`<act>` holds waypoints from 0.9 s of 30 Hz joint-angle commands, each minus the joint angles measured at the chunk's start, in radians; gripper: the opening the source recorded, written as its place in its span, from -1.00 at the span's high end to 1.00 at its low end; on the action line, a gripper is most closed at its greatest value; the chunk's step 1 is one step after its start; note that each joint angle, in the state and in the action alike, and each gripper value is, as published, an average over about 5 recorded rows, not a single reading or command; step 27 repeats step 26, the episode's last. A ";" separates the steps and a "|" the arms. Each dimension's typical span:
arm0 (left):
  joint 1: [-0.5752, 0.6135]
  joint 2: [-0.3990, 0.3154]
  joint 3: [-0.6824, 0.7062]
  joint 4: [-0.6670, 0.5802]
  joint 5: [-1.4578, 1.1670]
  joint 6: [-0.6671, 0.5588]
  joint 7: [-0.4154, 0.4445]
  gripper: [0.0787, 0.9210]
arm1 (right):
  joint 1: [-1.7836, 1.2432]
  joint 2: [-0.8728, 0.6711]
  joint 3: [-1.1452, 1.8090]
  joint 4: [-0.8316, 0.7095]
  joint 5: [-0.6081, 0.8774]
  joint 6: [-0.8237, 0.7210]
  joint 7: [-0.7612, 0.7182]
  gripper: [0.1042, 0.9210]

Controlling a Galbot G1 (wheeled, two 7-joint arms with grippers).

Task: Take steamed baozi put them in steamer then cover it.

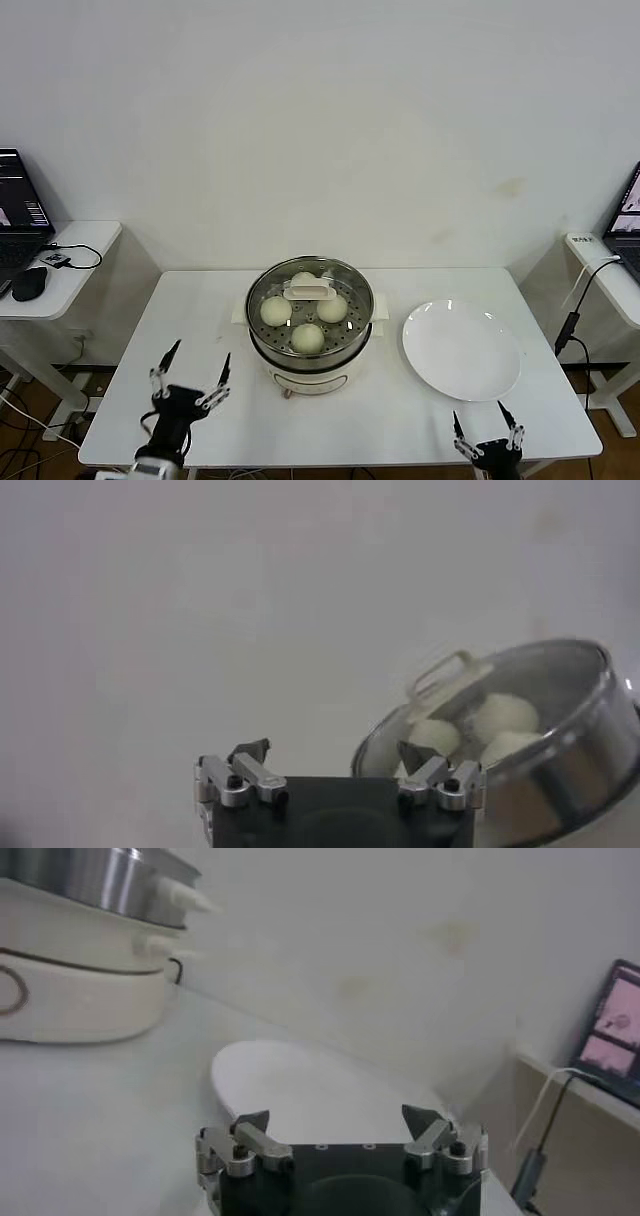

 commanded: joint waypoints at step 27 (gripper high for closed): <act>0.078 0.005 -0.053 0.166 -0.294 -0.120 -0.002 -0.77 | -0.042 0.033 -0.132 0.146 0.075 -0.111 0.044 -0.76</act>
